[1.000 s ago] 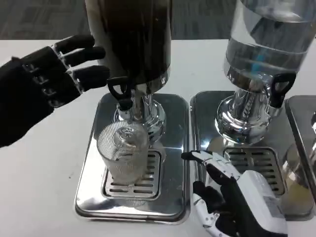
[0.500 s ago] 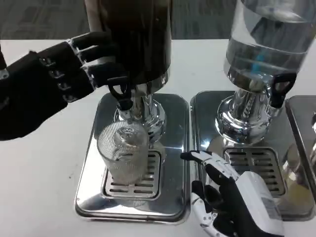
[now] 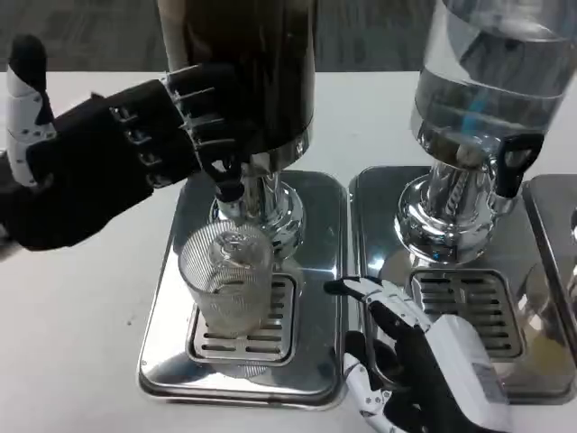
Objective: Grasp the cup under the faucet to collect the drink, then remove the cup.
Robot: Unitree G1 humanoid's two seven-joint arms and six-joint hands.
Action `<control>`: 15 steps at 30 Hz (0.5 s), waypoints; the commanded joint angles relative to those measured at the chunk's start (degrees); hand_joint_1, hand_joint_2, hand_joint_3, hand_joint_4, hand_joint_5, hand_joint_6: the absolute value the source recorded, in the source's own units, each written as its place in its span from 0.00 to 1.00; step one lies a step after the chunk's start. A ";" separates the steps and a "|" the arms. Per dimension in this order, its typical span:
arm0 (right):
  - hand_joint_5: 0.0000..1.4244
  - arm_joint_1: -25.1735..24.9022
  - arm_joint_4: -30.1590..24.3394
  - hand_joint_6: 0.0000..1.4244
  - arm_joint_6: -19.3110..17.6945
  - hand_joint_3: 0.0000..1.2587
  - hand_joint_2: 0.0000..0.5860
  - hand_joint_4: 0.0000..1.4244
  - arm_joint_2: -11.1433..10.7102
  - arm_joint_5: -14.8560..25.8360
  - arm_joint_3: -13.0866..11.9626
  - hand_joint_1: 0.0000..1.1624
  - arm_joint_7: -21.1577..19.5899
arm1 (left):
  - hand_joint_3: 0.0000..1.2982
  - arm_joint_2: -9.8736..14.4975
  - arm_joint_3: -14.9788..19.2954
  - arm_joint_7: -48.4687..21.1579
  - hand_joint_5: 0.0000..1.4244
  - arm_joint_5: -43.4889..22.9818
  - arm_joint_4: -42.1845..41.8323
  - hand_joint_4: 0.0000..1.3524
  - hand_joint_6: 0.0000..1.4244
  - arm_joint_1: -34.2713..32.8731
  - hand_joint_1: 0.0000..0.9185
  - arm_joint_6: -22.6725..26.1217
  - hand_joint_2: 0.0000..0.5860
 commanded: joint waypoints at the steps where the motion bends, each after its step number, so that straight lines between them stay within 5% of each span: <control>1: 0.09 0.35 0.17 0.19 0.26 0.23 1.00 0.14 0.44 -0.24 0.04 0.43 -0.95 | 0.17 -1.23 -0.77 -0.62 0.13 1.02 0.43 0.10 0.08 -1.96 0.00 -0.38 0.03; 15: 0.10 -0.14 1.42 0.19 -0.02 0.24 1.00 0.14 0.84 0.40 -0.14 0.42 -1.10 | 0.17 -3.70 -3.00 -0.99 0.14 2.10 -1.46 0.11 0.08 -2.05 0.00 -0.63 0.03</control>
